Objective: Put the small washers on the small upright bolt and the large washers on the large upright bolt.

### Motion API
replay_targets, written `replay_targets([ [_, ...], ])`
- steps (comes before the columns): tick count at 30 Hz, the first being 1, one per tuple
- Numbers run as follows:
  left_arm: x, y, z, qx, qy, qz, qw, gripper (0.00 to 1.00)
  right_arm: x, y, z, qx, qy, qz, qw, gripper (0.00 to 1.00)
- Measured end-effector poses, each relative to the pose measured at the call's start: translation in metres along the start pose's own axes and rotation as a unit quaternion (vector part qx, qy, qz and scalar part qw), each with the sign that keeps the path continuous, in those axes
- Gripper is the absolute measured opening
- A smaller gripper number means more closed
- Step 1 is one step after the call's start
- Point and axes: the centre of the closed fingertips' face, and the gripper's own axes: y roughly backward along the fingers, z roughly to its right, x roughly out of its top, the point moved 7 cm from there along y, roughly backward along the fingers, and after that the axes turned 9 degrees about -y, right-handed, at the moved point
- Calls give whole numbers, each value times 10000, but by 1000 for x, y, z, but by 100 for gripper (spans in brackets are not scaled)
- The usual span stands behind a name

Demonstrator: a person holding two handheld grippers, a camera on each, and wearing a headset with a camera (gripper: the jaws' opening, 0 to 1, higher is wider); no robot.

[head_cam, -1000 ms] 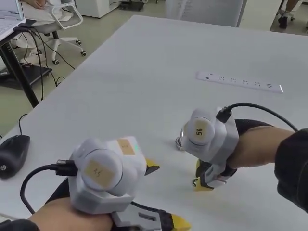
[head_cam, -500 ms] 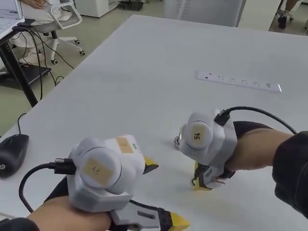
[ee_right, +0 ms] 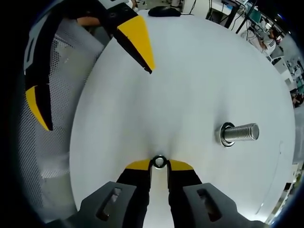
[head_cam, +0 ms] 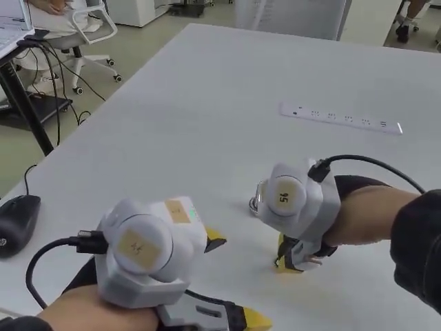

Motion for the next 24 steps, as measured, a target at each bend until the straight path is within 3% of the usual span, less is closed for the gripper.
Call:
replay_targets([
  [24,1,0,2,-41,-24,7,10000,69,1,0,-2,-31,-49,5,10000,14],
])
